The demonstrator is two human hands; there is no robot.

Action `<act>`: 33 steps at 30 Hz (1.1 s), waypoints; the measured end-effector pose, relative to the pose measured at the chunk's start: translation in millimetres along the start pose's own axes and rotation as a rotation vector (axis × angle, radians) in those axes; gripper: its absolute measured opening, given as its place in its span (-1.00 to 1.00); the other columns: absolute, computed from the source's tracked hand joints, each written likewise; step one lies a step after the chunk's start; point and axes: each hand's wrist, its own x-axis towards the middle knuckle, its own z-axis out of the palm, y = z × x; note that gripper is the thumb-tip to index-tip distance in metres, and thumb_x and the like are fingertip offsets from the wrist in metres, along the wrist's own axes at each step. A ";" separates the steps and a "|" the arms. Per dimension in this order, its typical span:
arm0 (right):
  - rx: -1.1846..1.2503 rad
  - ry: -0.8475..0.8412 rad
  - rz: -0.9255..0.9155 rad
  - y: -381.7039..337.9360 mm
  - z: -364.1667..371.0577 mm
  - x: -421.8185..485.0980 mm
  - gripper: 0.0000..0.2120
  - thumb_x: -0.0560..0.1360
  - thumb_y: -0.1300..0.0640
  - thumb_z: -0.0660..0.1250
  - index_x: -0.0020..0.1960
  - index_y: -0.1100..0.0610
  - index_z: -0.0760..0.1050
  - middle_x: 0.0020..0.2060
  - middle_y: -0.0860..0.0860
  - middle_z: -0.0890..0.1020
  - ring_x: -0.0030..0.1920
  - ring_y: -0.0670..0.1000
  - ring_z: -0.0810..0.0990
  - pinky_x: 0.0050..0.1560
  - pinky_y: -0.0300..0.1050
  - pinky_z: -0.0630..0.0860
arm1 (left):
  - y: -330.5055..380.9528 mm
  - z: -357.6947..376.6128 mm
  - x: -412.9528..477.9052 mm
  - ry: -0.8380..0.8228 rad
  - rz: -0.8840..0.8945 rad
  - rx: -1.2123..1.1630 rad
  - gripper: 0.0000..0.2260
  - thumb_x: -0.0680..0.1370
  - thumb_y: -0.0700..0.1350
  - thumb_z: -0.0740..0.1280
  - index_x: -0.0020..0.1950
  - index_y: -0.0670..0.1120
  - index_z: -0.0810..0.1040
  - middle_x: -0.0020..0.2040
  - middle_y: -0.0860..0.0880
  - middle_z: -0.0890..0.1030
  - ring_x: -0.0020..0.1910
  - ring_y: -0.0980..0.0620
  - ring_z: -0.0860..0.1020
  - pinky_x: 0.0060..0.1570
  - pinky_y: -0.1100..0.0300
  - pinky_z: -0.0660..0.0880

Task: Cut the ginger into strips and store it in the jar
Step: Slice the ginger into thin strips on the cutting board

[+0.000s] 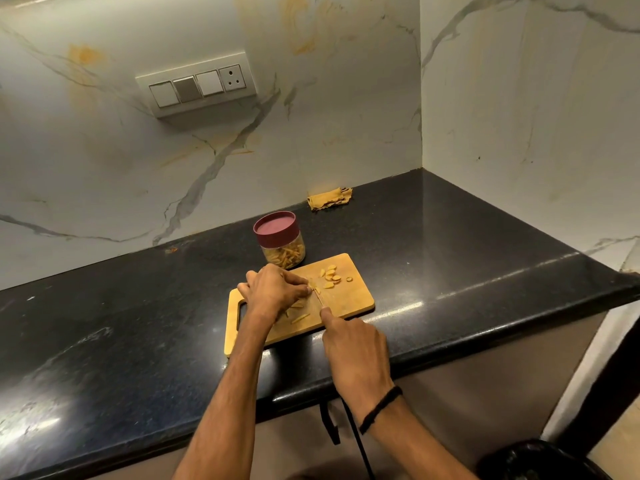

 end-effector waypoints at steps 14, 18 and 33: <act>0.248 0.035 0.056 2.4 -3.0 25.2 -0.64 0.68 0.01 0.07 0.45 -0.11 0.34 -0.01 0.01 0.64 -0.03 0.02 0.60 -0.16 -0.15 0.43 | -0.2 4.4 -1.2 0.048 -0.013 -0.021 -0.84 0.48 0.09 0.51 0.03 0.12 0.73 0.06 0.07 0.60 0.06 0.01 0.26 0.03 0.03 0.18; 0.223 0.057 0.048 4.1 -2.2 23.9 -0.66 0.68 0.03 0.06 0.43 -0.09 0.36 -0.03 0.03 0.64 -0.03 0.04 0.60 -0.21 -0.16 0.32 | -0.2 4.4 -0.6 0.050 0.006 0.021 -0.76 0.48 0.14 0.49 0.13 0.20 0.68 0.12 0.04 0.57 0.06 0.00 0.26 0.03 0.03 0.20; 0.260 0.046 0.065 2.4 -1.0 10.4 -0.64 0.67 0.00 0.08 0.46 -0.10 0.29 -0.05 -0.01 0.62 -0.07 0.00 0.60 -0.09 -0.14 0.50 | -1.7 2.5 0.5 0.011 0.028 0.037 -0.81 0.50 0.15 0.47 0.09 0.21 0.70 0.13 0.05 0.57 0.08 -0.01 0.27 0.02 0.04 0.18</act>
